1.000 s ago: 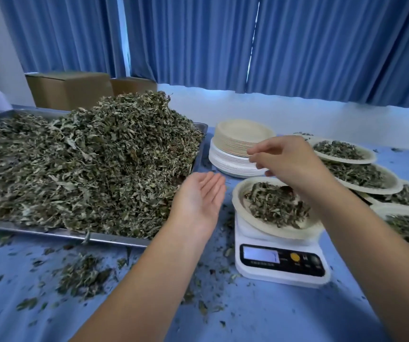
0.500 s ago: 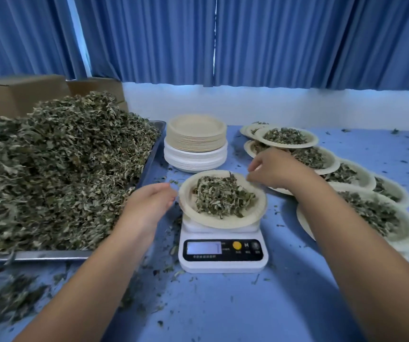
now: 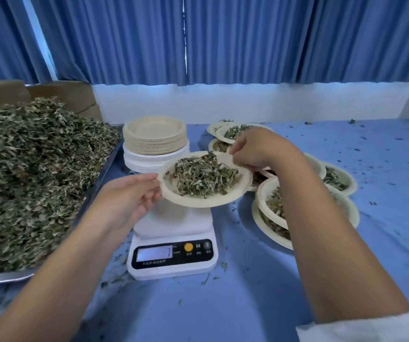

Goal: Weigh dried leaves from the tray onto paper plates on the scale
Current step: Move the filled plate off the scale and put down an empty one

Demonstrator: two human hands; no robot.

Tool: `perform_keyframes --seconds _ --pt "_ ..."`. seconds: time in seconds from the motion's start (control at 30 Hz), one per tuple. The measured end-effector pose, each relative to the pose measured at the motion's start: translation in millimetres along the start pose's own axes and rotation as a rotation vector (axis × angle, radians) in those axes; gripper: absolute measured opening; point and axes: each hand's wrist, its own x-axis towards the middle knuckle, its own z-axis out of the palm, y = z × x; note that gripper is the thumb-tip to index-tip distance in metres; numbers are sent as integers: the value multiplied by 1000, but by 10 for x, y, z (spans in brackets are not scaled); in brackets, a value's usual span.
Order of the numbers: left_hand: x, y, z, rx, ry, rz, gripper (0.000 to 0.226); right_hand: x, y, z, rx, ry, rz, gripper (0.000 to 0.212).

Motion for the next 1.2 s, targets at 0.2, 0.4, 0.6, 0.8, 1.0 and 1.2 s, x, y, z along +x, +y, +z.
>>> perform_keyframes --seconds 0.2,0.4,0.6,0.8,1.0,1.2 --pt "54 -58 832 35 -102 -27 13 22 585 -336 66 172 197 35" --pt "164 -238 1378 12 -130 -90 14 40 1011 -446 74 236 361 21" --pt "160 -431 1556 -2 -125 -68 29 34 1125 -456 42 271 463 36" --pt "187 -516 1522 112 -173 10 56 19 1114 -459 68 286 463 30" --pt "245 -552 1520 92 -111 -5 19 58 1112 -435 81 334 464 31" --pt "238 -561 1530 183 -106 52 13 152 924 -378 99 389 363 34"
